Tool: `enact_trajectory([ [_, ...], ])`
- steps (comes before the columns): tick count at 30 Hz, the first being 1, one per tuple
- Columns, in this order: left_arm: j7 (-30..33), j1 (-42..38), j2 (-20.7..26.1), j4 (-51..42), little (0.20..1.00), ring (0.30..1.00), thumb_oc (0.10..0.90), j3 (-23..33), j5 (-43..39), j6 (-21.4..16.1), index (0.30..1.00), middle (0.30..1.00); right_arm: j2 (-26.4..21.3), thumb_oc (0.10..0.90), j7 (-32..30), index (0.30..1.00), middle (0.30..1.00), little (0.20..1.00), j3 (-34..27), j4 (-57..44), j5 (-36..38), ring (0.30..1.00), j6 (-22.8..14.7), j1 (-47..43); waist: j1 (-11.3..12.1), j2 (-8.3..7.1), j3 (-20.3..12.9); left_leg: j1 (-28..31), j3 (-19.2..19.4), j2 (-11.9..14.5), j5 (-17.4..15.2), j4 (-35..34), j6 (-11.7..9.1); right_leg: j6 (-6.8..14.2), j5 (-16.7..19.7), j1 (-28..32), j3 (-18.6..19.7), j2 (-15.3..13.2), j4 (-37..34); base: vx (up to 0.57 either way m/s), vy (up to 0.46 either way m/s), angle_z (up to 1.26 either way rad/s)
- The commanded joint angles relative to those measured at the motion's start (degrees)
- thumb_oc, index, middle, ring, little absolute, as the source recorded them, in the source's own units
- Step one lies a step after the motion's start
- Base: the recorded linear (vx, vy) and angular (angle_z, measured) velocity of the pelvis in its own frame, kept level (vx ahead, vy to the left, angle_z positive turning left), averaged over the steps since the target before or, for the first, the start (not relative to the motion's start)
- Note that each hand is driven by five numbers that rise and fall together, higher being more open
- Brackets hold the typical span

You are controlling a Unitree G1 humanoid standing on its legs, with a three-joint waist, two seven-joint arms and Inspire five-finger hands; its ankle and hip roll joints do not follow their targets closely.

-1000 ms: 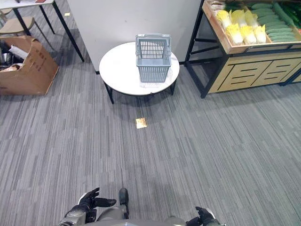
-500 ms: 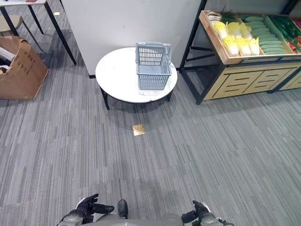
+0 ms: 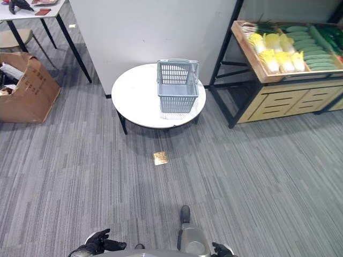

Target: Get the vegetables into the basket

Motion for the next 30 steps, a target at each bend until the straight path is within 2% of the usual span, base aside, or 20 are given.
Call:
enact_trajectory([
  [1,-1.01,-0.77,-0.5,0.76,1.0,1.0,0.9,1.07,1.57,-0.75,1.0,1.0,-1.29,0.9,-0.44,1.0,1.0,1.0,1.63,-0.74,-1.51,1.0,-0.98,-2.81,-0.23,-1.34,0.46,1.12,-1.48,-2.97,-1.12,3.41,0.72,2.29,5.56,0.44,2.3,-1.98,-0.79,0.24,-0.179,0.09],
  [5,-1.17,-0.72,-1.15,0.76,1.0,1.0,0.9,1.27,0.77,-0.66,1.0,1.0,-2.27,0.9,-0.44,1.0,1.0,1.0,1.68,-0.62,-1.65,1.0,-1.24,-3.24,-0.34,0.09,-0.77,0.63,-2.27,-0.45,0.38,6.58,-1.31,0.36,3.07,1.58,0.71,-0.1,-0.3,0.18,-0.189,0.06],
  [6,-1.2,-0.65,-1.45,0.7,1.0,1.0,0.9,1.17,0.43,-0.74,1.0,1.0,-2.71,0.9,-0.55,1.0,1.0,1.0,1.72,-0.87,-1.58,1.0,-1.35,-3.41,-0.38,0.61,-0.93,0.04,-2.52,0.94,2.17,8.82,-2.63,-0.72,1.58,2.17,0.26,0.94,0.11,0.16,-0.192,0.0],
  [7,-1.2,-0.65,-1.46,0.7,1.0,1.0,0.9,1.17,0.43,-0.74,1.0,1.0,-2.72,0.9,-0.55,1.0,1.0,1.0,1.72,-0.87,-1.58,1.0,-1.35,-3.41,-0.4,0.63,-0.93,0.04,-2.54,0.97,2.16,8.84,-2.65,-0.74,1.56,2.18,0.23,0.96,0.12,0.16,-0.208,0.04],
  [8,-1.11,-0.7,-1.59,0.62,1.0,1.0,0.9,1.07,0.24,-0.77,1.0,1.0,-2.93,0.9,-0.48,1.0,1.0,1.0,1.8,-1.11,-1.62,1.0,-1.4,-3.45,-0.36,0.76,-0.9,-0.5,-2.83,1.42,3.68,10.51,-3.42,-1.26,1.08,2.7,0.09,1.32,0.12,0.13,-0.24,0.0],
  [9,-0.39,-1.24,-1.51,0.12,1.0,1.0,0.9,1.66,-1.73,-0.69,1.0,1.0,-3.79,0.9,-0.86,1.0,1.0,1.0,1.46,-1.37,-0.97,1.0,-1.53,-3.58,-0.12,0.32,-0.22,-4.39,-3.51,2.1,7.08,18.69,-4.97,-2.69,-0.13,3.74,-0.32,1.36,0.36,0.13,-0.24,0.01],
  [10,-0.39,-1.25,-1.51,0.12,1.0,1.0,0.9,1.66,-1.73,-0.68,1.0,1.0,-3.8,0.9,-0.86,1.0,1.0,1.0,1.46,-1.37,-0.96,1.0,-1.53,-3.59,-0.2,0.34,-0.26,-4.56,-3.61,2.13,6.99,18.89,-4.99,-2.71,-0.15,3.7,-0.41,1.36,0.38,0.1,-0.224,0.07],
  [13,0.09,-2.57,-1.24,-0.99,1.0,1.0,0.9,2.07,-3.9,-0.98,1.0,1.0,-4.57,0.9,-1.53,1.0,1.0,1.0,1.57,-0.94,-0.83,1.0,-1.46,-3.78,0.35,-0.45,0.91,-8.54,-3.93,2.37,9.95,25.64,-5.55,-4.1,-1.54,5.56,-1.21,1.31,0.09,0.09,-0.145,0.14],
  [15,0.18,-2.66,-1.43,-1.28,1.0,1.0,0.9,1.88,-4.12,-1.11,1.0,1.0,-5.03,0.9,-1.96,1.0,1.0,1.0,0.96,-0.42,-0.5,1.0,-1.3,-3.45,0.83,-0.72,1.17,-11.24,-3.27,2.26,10.01,24.16,-4.82,-4.12,-2.36,6.96,-1.24,0.94,-0.33,0.16,-0.096,0.16],
  [17,0.29,-2.45,-1.51,-1.15,1.0,1.0,0.9,1.96,-4.14,-1.27,1.0,1.0,-5.33,0.9,-2.26,1.0,1.0,1.0,0.22,0.32,0.12,1.0,-1.31,-3.3,1.45,-0.95,1.37,-15.15,-2.37,1.62,7.8,20.52,-3.67,-3.62,-3.39,8.44,-0.89,0.56,-0.83,0.16,-0.037,0.16],
  [20,0.37,-2.16,-1.62,-1.16,1.0,1.0,0.9,1.89,-4.19,-1.38,1.0,1.0,-5.33,0.9,-2.26,1.0,1.0,1.0,0.2,0.45,0.07,1.0,-1.35,-3.28,1.7,-0.96,1.41,-15.81,-1.87,1.76,7.11,18.97,-3.44,-3.45,-3.82,8.96,-0.6,0.56,-0.99,0.18,0.032,0.12],
  [21,0.92,-1.06,-1.76,-0.93,1.0,1.0,0.9,1.76,-4.34,-1.58,1.0,1.0,-5.38,0.9,-2.93,1.0,1.0,1.0,0.72,0.36,-0.24,1.0,-1.45,-2.89,3.32,0.12,1.41,-20.6,-2.07,3.22,11.35,9.1,-3.95,-3.25,-6.43,12.08,1.26,1.49,-1.71,0.31,0.099,-0.12],
  [22,0.92,-1.05,-1.76,-0.93,1.0,1.0,0.9,1.75,-4.34,-1.58,1.0,1.0,-5.37,0.9,-2.93,1.0,1.0,1.0,0.72,0.36,-0.24,1.0,-1.45,-2.88,3.37,0.06,1.55,-20.34,-2.01,3.18,11.39,8.97,-3.95,-3.24,-6.48,12.26,1.31,1.45,-1.71,0.4,0.135,-0.01],
  [23,1.05,-0.89,-1.8,-0.74,1.0,1.0,0.9,1.74,-4.36,-1.73,1.0,1.0,-5.25,0.9,-3.13,1.0,1.0,1.0,0.74,0.4,-0.13,1.0,-1.59,-2.86,3.73,0.48,1.7,-21.3,-2.33,3.66,13.56,7.11,-4.37,-3.23,-7.18,13.12,1.96,1.89,-1.68,0.19,0.082,-0.07],
  [25,1.03,-0.62,-1.86,-0.33,1.0,1.0,0.9,1.98,-4.34,-1.78,1.0,1.0,-5.13,0.9,-3.12,1.0,1.0,1.0,0.66,0.59,-0.04,1.0,-1.65,-2.74,4.44,0.94,1.54,-22.19,-2.43,4.3,15.63,3.98,-4.73,-3.05,-8.56,15.1,3.56,2.16,-1.71,0.32,0.155,-0.34],
  [27,0.87,-0.37,-1.91,-0.02,1.0,1.0,0.9,2.36,-4.15,-1.85,1.0,1.0,-5.13,0.9,-2.97,1.0,1.0,1.0,0.52,1.04,-0.52,1.0,-1.64,-2.57,4.96,1.33,1.21,-22.44,-2.23,4.79,16.71,3.35,-5.11,-2.67,-9.48,17.18,5.07,2.0,-1.41,0.33,0.206,-0.61],
  [30,0.6,-0.33,-1.55,0.34,1.0,1.0,0.9,2.54,-3.62,-1.67,1.0,1.0,-4.59,0.9,-2.81,1.0,1.0,1.0,0.16,1.6,-0.82,1.0,-1.51,-1.91,4.96,0.96,-0.15,-20.92,-0.8,4.28,15.4,3.8,-4.09,-1.64,-10.56,18.55,5.94,0.54,-0.69,0.28,0.239,-0.48],
])
